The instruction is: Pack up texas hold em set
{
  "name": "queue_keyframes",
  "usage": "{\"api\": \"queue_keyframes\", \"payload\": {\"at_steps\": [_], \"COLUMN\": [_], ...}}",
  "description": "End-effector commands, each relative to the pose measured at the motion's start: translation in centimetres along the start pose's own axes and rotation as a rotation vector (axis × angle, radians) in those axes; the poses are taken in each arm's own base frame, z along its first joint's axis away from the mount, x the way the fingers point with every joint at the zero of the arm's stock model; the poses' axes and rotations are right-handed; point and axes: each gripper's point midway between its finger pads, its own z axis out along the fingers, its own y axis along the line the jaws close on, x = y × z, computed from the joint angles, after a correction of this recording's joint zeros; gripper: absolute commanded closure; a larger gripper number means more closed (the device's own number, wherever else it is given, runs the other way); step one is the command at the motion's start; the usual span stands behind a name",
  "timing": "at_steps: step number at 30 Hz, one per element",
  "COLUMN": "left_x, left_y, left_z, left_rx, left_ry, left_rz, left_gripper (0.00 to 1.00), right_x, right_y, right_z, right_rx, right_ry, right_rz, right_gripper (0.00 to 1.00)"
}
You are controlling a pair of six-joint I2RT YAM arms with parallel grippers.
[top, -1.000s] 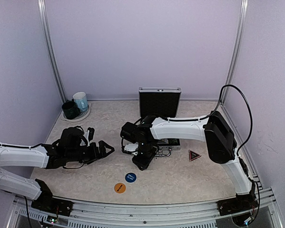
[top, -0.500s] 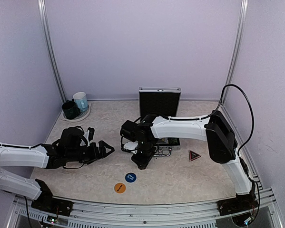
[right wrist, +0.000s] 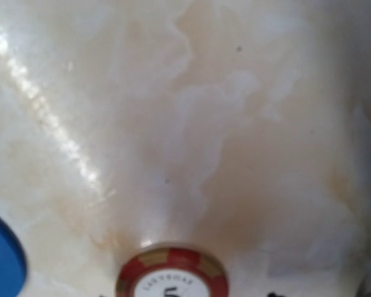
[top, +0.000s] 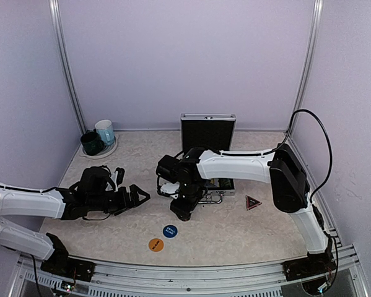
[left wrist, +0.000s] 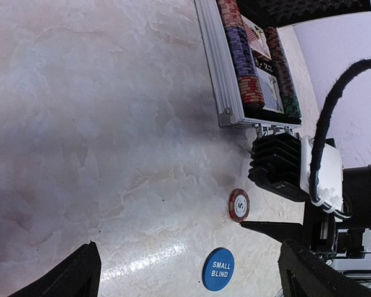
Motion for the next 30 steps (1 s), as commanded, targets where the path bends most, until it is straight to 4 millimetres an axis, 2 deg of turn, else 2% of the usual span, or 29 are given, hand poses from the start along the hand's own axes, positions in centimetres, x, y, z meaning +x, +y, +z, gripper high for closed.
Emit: {"api": "queue_keyframes", "payload": {"at_steps": [1, 13, 15, 19, 23, 30], "left_x": [0.1, 0.1, 0.1, 0.1, 0.0, 0.0], "left_y": [-0.2, -0.1, -0.1, -0.1, -0.1, -0.2], "left_z": [0.1, -0.1, -0.1, -0.1, -0.2, -0.2], "left_rx": [0.015, 0.007, 0.007, 0.005, 0.005, 0.007], "left_ry": [-0.002, -0.006, -0.005, -0.004, -0.006, -0.006], "left_rz": [0.005, 0.012, 0.012, 0.013, 0.016, 0.015], "left_gripper": [0.01, 0.01, 0.01, 0.01, 0.01, 0.01], "right_x": [-0.1, 1.2, 1.5, 2.2, 1.8, 0.0], "right_y": [0.2, 0.7, 0.5, 0.5, 0.5, 0.7], "right_z": [0.0, 2.9, 3.2, 3.6, 3.0, 0.8], "right_rx": [-0.002, -0.032, -0.019, -0.013, -0.012, -0.028], "right_ry": [0.01, 0.086, 0.1, 0.127, 0.107, 0.026], "right_rz": [-0.001, -0.005, -0.002, -0.006, -0.004, -0.002], "right_gripper": [0.42, 0.42, 0.45, 0.58, 0.65, 0.65]}}
